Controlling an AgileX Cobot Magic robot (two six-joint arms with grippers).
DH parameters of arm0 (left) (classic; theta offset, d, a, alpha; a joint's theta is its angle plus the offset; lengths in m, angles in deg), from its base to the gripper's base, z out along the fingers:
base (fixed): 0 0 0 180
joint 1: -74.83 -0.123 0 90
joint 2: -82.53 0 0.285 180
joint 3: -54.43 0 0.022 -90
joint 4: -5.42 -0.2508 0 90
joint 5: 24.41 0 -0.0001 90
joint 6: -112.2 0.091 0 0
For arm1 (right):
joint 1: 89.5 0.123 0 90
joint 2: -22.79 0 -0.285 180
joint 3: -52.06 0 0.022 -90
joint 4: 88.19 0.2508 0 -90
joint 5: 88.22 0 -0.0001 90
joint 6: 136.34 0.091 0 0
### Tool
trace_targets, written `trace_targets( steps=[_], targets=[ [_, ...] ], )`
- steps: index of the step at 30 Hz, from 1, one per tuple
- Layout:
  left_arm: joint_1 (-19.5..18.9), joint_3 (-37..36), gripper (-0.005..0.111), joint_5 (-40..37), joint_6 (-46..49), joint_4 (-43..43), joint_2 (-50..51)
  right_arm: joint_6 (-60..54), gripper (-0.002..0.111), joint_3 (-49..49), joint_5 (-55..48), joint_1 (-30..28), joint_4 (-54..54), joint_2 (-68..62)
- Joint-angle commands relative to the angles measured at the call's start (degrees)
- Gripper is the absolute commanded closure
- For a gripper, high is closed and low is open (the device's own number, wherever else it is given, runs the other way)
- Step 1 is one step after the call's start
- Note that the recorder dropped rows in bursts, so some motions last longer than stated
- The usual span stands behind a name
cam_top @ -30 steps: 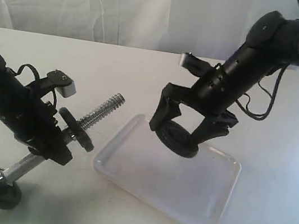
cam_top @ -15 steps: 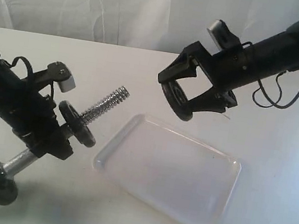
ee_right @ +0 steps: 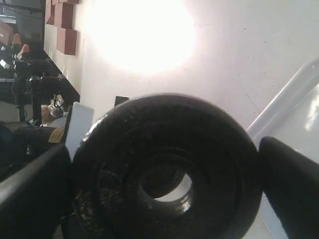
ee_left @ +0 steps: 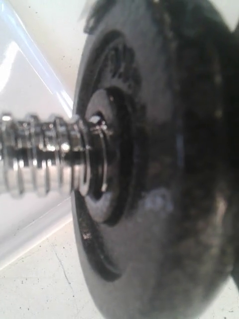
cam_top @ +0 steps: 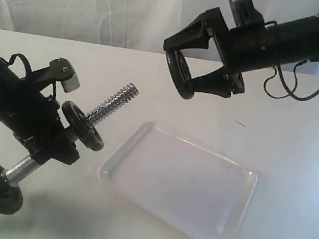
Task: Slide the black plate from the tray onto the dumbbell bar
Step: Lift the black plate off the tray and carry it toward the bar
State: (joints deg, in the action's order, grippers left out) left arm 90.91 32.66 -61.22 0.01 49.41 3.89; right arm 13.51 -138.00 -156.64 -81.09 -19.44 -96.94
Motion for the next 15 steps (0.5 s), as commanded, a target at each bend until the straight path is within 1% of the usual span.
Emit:
trace_targets(
  steps=[1,5,9,15],
  targets=[
    [0.1,1.3,0.107,-2.2,4.3,10.4,-2.8,-0.6,0.108,0.0,-1.5,0.9,4.1,3.6],
    [0.1,1.3,0.107,-2.2,6.7,12.9,-2.8,0.4,0.108,0.0,-1.5,2.7,3.1,4.5],
    [0.1,1.3,0.107,-2.4,7.1,13.3,-2.8,0.4,0.108,0.0,-1.5,5.1,3.0,4.5],
    [0.1,1.3,0.107,-2.6,7.1,13.3,-2.8,0.4,0.108,0.3,-1.5,6.1,-0.4,4.5]
  ],
)
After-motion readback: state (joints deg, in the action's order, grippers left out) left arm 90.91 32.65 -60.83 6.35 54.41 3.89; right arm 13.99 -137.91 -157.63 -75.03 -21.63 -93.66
